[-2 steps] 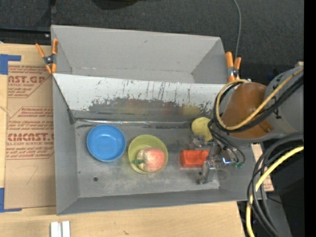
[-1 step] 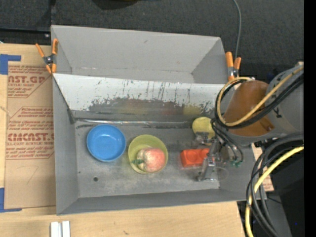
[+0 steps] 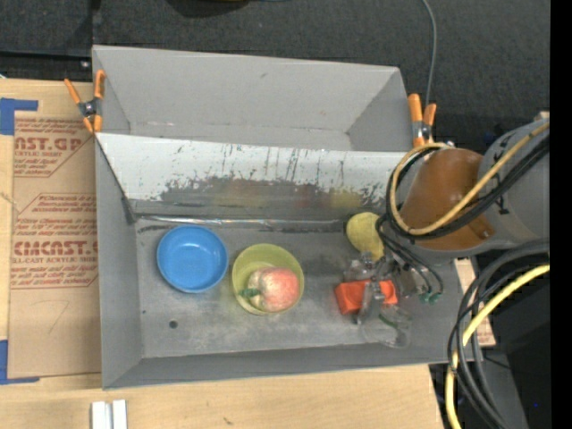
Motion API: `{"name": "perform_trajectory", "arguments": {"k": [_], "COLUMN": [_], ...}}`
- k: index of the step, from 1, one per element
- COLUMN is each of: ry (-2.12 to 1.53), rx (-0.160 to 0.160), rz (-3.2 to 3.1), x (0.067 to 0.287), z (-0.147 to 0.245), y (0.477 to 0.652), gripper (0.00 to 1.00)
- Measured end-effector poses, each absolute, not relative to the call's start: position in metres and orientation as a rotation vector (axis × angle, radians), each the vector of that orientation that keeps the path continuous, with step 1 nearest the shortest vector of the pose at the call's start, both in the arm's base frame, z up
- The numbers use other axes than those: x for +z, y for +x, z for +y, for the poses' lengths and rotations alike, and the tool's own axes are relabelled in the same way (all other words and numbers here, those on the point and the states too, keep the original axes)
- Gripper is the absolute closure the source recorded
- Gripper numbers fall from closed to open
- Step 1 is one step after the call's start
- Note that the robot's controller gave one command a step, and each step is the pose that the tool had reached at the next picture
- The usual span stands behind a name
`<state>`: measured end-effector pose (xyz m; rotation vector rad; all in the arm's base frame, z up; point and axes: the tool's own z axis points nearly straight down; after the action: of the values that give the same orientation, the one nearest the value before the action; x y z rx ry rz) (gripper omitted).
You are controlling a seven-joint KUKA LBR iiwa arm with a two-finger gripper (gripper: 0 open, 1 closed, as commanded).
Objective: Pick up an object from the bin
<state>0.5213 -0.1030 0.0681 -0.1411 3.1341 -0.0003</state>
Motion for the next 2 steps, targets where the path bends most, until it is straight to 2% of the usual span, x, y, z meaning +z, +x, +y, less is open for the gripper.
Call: {"name": "perform_trajectory", "arguments": {"k": [2], "ry": [-0.141], "rx": [0.001], "rz": [3.138], "x": [0.0705], "z": [-0.1026], "y": [0.5201], "gripper": [1.00]}}
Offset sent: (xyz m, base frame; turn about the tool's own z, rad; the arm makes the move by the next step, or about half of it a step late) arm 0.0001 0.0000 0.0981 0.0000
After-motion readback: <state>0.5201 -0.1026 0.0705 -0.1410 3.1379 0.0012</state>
